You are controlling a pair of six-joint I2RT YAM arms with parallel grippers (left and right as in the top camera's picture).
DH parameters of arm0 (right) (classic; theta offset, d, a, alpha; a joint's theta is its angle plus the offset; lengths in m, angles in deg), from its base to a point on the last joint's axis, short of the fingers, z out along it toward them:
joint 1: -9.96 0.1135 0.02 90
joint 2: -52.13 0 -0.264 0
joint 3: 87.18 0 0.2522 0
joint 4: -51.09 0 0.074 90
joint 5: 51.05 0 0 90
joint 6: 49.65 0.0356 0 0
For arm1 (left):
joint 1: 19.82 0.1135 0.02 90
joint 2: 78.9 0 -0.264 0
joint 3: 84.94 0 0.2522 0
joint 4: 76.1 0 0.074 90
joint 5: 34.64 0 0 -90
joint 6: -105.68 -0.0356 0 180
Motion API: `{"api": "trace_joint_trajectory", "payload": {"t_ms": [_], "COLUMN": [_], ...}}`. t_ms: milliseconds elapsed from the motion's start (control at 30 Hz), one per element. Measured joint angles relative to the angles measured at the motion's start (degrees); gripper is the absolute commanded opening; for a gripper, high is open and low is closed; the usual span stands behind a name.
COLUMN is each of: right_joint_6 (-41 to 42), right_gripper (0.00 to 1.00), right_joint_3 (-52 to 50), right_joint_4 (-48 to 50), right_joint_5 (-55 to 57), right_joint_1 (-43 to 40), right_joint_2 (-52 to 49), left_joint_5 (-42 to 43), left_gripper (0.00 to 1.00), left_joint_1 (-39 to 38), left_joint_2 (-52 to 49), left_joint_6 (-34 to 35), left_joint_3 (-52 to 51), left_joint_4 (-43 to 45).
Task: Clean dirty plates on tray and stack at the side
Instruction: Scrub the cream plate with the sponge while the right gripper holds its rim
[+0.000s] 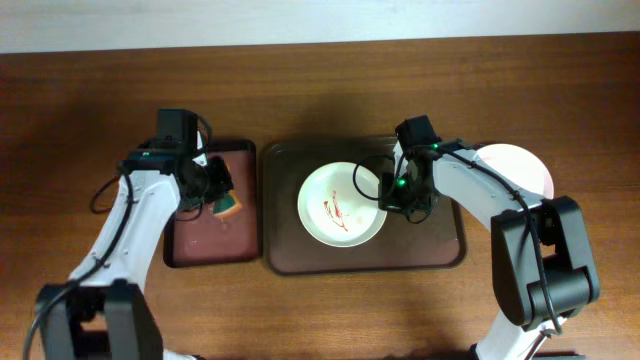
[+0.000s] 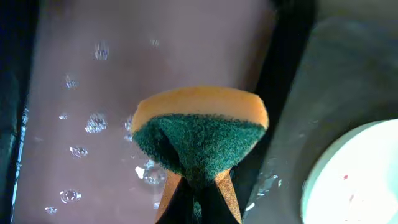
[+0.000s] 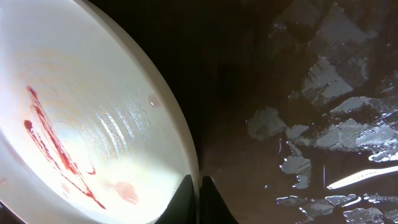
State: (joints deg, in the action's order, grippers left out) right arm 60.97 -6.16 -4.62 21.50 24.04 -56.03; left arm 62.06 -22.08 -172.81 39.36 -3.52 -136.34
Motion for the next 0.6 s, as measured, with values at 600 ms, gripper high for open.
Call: {"api": "trace_joint_trajectory", "payload": {"t_ms": [600], "right_joint_6": [1.51], "right_gripper": [0.04], "right_joint_3": [0.00], "right_joint_4": [1.14], "right_joint_5": [-0.52], "right_joint_1": [3.61], "right_joint_2": [0.00], "left_joint_5": [28.24], "left_gripper": [0.00], "left_joint_1": [-13.44], "left_joint_2": [-5.11], "left_joint_6": [-7.52], "left_joint_3": [1.25], "left_joint_4": [8.52]}}
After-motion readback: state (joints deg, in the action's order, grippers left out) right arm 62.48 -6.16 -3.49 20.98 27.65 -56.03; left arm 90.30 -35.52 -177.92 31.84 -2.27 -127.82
